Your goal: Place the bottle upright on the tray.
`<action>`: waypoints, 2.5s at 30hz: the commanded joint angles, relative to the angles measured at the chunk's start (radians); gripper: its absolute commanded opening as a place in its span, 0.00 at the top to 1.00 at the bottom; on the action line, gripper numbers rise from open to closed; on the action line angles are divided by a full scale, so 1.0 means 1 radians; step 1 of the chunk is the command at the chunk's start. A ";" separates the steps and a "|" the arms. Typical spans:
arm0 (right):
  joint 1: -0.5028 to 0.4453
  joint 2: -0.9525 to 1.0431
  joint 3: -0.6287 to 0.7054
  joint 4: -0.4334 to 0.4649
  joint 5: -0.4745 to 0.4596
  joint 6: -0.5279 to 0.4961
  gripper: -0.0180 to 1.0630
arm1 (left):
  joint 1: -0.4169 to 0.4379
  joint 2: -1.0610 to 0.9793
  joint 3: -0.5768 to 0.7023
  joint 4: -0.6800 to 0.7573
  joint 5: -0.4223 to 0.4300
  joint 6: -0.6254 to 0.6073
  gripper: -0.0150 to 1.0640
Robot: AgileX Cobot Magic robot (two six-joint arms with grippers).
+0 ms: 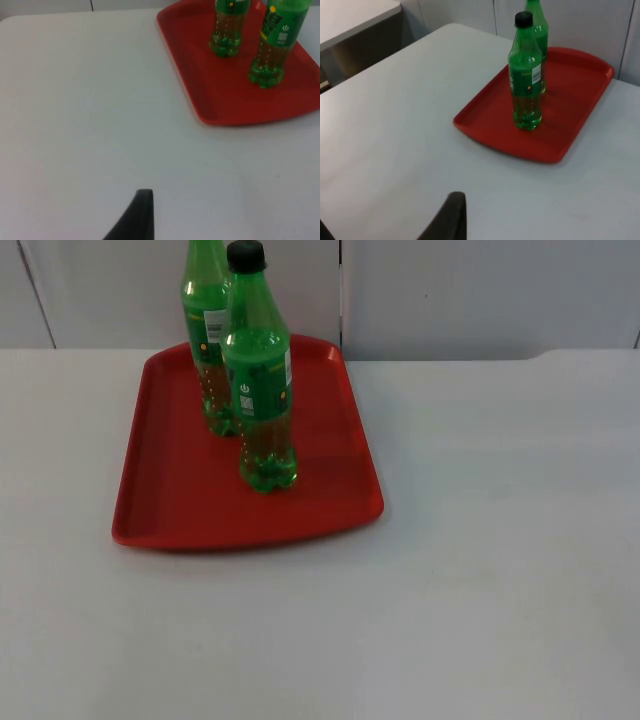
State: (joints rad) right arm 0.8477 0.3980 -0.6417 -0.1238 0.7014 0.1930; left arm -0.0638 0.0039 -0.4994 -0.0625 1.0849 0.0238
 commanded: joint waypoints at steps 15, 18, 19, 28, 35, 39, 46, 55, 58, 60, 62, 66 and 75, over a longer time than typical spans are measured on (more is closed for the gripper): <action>0.002 -0.325 0.006 0.036 0.223 -0.104 0.01 | -0.005 -0.004 0.004 -0.009 -0.012 -0.006 0.01; 0.002 -0.370 0.006 0.062 0.248 -0.135 0.01 | -0.005 -0.004 0.004 -0.009 -0.012 -0.006 0.01; 0.002 -0.392 0.006 0.067 0.264 -0.141 0.01 | -0.005 -0.004 0.004 -0.009 -0.012 -0.006 0.01; 0.002 -0.398 0.059 0.091 0.354 -0.160 0.01 | -0.005 -0.004 0.004 -0.009 -0.012 -0.006 0.01; 0.002 -0.398 0.114 0.109 0.365 -0.157 0.01 | -0.005 -0.004 0.004 -0.009 -0.012 -0.006 0.01; 0.002 -0.398 0.126 0.109 0.378 -0.158 0.01 | -0.005 -0.004 0.004 -0.009 -0.012 -0.006 0.01; 0.002 -0.398 0.126 0.109 0.378 -0.158 0.01 | -0.005 -0.004 0.004 -0.009 -0.012 -0.006 0.01; 0.002 -0.398 0.126 0.109 0.378 -0.158 0.01 | -0.005 -0.004 0.004 -0.011 -0.012 -0.004 0.01; 0.002 -0.398 0.127 0.107 0.378 -0.158 0.01 | -0.005 -0.004 0.004 -0.011 -0.012 -0.004 0.01; 0.002 -0.398 0.127 0.107 0.378 -0.158 0.01 | -0.005 -0.004 0.004 -0.027 -0.012 -0.004 0.01; 0.002 -0.398 0.127 0.107 0.378 -0.158 0.01 | -0.005 -0.004 0.004 -0.029 -0.014 -0.004 0.01; 0.002 -0.398 0.127 0.107 0.378 -0.158 0.01 | -0.005 -0.004 0.004 -0.025 -0.014 -0.004 0.01; 0.002 -0.398 0.127 0.107 0.378 -0.155 0.01 | -0.005 -0.004 0.004 -0.025 -0.014 -0.004 0.01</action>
State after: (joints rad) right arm 0.8477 0.0022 -0.5222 -0.0167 1.0780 0.0414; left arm -0.0638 0.0039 -0.4994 -0.0775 1.0849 0.0231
